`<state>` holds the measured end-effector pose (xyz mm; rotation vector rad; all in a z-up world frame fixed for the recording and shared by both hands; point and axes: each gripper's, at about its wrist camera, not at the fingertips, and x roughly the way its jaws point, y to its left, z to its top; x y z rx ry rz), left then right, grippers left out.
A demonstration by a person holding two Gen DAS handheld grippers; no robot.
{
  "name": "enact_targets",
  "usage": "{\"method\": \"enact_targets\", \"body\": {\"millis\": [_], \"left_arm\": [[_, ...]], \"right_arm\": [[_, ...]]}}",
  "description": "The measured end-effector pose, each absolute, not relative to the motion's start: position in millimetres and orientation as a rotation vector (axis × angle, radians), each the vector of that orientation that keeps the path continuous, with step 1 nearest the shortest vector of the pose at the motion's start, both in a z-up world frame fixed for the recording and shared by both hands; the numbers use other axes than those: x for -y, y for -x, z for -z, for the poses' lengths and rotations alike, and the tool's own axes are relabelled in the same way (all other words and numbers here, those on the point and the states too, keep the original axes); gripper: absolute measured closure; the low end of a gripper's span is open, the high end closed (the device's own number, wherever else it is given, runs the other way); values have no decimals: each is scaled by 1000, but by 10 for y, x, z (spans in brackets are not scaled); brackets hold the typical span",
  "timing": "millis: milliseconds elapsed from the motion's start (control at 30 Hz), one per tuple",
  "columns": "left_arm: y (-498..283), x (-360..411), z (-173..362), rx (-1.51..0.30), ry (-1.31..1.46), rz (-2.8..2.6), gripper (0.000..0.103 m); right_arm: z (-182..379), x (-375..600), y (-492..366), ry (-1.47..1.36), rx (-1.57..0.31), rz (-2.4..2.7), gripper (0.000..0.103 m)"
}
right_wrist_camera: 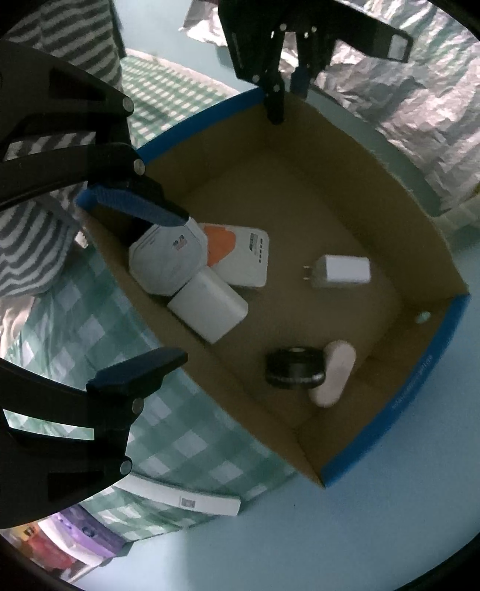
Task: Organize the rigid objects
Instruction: 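Move the right gripper to the long white remote and close on it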
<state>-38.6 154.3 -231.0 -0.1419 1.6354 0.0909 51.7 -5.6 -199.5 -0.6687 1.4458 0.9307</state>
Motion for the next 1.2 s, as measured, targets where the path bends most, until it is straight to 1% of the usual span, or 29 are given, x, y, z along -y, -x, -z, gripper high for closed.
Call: {"method": "enact_targets", "body": {"millis": [267, 467, 633, 833, 967, 1200], "left_arm": [[384, -1547, 2309, -1636, 141, -91, 79], [363, -1546, 2312, -1642, 139, -96, 79], [347, -1543, 2312, -1645, 140, -101, 79], [351, -1548, 2310, -1643, 149, -105, 78], [360, -1547, 2300, -1642, 152, -109, 78], [395, -1549, 2286, -1639, 169, -126, 78]], "right_arm": [[1817, 411, -847, 577, -1424, -851, 35], [1899, 770, -1195, 549, -1440, -751, 35], [2081, 1072, -1554, 534, -1456, -671, 35], [2449, 1381, -1950, 514, -1492, -612, 35], [2670, 1511, -2120, 503, -1515, -604, 35], [2999, 1627, -2291, 574, -1518, -577, 35]]}}
